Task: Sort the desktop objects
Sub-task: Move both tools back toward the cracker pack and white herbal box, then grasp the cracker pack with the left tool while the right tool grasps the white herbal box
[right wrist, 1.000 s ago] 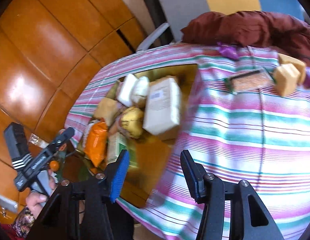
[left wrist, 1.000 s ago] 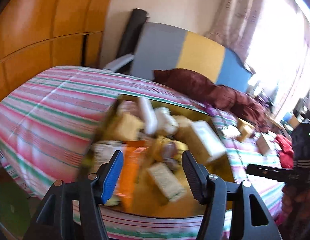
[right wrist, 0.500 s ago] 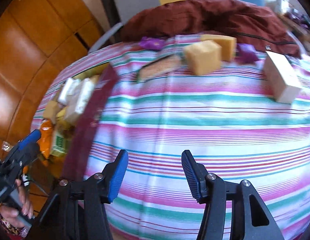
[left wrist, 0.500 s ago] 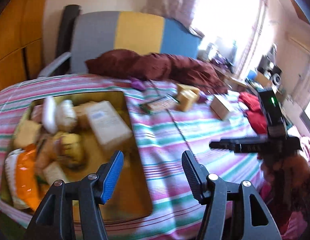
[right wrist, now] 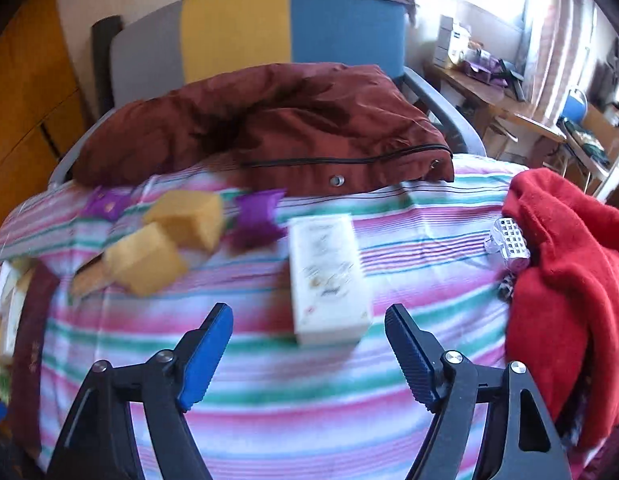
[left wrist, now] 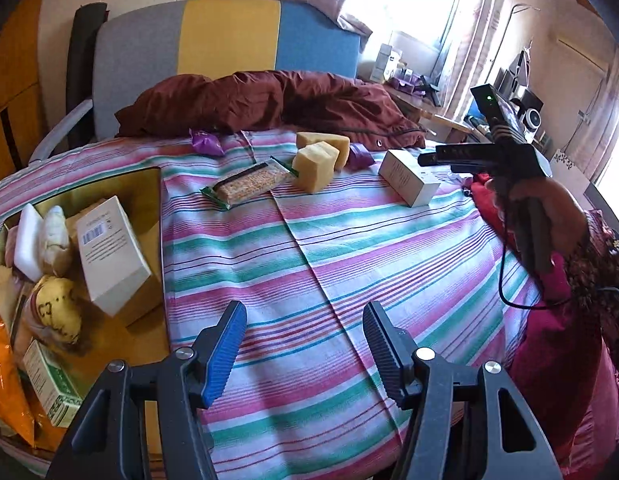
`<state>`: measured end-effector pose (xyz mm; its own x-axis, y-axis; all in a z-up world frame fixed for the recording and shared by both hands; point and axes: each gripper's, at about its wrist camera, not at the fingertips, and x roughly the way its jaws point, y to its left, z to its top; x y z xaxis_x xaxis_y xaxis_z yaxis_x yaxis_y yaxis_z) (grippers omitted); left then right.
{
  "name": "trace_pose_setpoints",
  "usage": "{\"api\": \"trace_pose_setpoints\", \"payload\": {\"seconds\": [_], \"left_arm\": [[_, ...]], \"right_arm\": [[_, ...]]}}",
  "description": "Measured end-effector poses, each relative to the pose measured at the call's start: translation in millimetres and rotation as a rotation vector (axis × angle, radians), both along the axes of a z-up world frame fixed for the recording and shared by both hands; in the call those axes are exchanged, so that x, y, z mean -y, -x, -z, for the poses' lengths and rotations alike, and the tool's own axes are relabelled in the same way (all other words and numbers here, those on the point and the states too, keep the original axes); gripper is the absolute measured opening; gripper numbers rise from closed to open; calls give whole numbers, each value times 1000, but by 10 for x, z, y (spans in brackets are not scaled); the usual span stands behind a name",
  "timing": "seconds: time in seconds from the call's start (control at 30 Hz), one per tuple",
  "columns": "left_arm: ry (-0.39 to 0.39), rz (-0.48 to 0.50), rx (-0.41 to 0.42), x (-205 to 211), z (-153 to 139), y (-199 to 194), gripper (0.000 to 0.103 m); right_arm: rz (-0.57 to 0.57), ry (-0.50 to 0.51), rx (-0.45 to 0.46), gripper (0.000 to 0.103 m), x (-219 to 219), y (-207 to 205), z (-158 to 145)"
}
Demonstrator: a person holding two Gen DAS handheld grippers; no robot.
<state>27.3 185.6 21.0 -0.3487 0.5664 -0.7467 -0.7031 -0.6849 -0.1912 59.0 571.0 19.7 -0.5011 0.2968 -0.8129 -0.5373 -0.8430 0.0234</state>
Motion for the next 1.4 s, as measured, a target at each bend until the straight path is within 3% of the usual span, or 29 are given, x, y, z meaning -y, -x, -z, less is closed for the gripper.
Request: {"api": "trace_pose_setpoints", "payload": {"seconds": [0.13, 0.33, 0.43, 0.67, 0.77, 0.93, 1.1, 1.27, 1.4], "left_arm": [[18, -24, 10, -56, 60, 81, 61], [34, -42, 25, -195, 99, 233, 61], [32, -49, 38, -313, 92, 347, 61], [110, -75, -5, -753, 46, 827, 61], [167, -32, -31, -1004, 67, 1073, 61], [235, 49, 35, -1343, 237, 1486, 62], [345, 109, 1, -1550, 484, 1712, 64], [314, 63, 47, -1528, 611, 1942, 72], [251, 60, 94, -1509, 664, 1929, 71]], "right_arm": [[36, 48, -23, 79, -246, 110, 150], [18, 67, 25, 77, -315, 282, 382], [-14, 92, 76, 52, -320, 356, 504], [34, 179, 96, 51, -372, 261, 533], [38, 193, 104, 51, -374, 230, 535], [31, 200, 113, 52, -393, 227, 550], [30, 221, 116, 52, -408, 230, 567], [20, 223, 126, 53, -397, 287, 585], [24, 243, 119, 53, -410, 294, 599]]}}
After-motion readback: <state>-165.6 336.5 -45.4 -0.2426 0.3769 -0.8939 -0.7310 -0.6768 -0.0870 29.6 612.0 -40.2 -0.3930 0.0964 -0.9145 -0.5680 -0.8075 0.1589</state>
